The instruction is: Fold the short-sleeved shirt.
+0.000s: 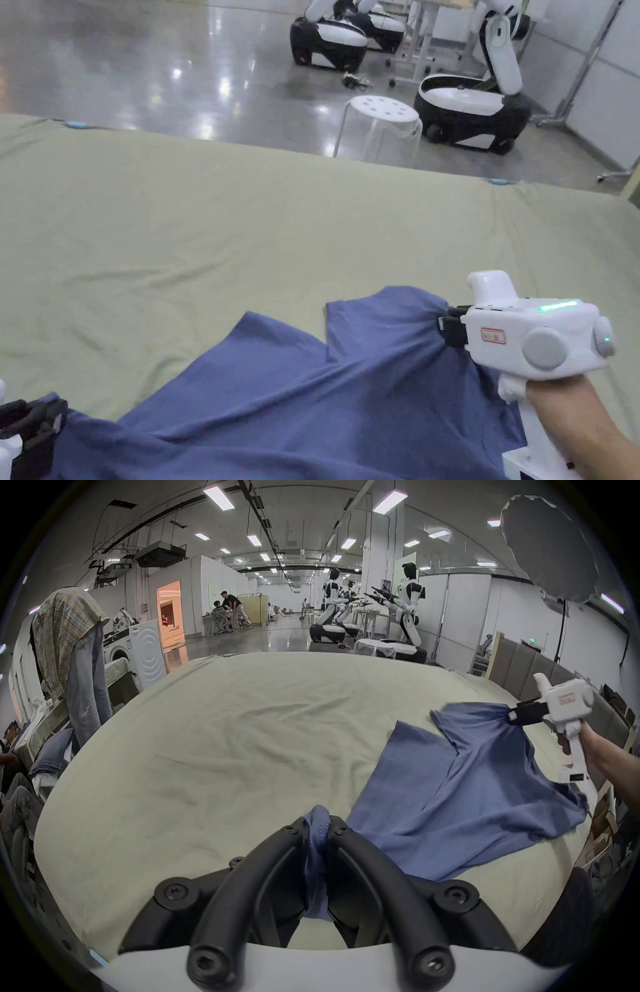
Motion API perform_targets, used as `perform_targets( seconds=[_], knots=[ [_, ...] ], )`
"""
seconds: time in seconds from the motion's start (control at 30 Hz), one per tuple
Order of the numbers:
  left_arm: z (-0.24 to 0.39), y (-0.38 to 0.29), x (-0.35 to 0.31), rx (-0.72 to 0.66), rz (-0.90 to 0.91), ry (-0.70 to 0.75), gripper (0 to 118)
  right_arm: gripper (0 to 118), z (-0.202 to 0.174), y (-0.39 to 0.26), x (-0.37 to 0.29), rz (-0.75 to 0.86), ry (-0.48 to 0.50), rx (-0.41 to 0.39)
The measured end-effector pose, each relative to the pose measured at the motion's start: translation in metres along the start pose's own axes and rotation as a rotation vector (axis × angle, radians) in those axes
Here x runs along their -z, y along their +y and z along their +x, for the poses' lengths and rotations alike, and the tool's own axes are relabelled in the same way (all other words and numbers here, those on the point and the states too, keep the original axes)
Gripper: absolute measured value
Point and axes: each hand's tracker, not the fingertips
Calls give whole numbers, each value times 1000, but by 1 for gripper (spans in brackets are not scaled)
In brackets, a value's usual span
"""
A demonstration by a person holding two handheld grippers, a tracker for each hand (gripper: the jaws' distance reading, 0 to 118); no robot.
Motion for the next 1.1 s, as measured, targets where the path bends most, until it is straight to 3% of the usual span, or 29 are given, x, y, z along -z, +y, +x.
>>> perform_targets(
  seconds=[0.2,0.37,0.43,0.57,0.77,0.93,1.1],
  knots=[
    [0,63,-5,-29,118,-48,8,2,8,53,-108,161,-79,-1],
    [18,160,-20,43,264,-50,8,2,17,129,-202,375,-146,24],
    [25,203,-28,52,323,-38,8,2,24,157,-226,439,-203,2],
    [37,285,-44,65,405,-6,8,2,43,218,-263,540,-259,37],
    [40,387,-61,57,500,31,8,2,68,283,-295,689,-273,131],
    [40,441,-66,97,550,109,8,2,74,314,-298,729,-258,126],
    [32,438,-21,66,498,181,8,2,72,310,-247,671,-270,99]
  ],
)
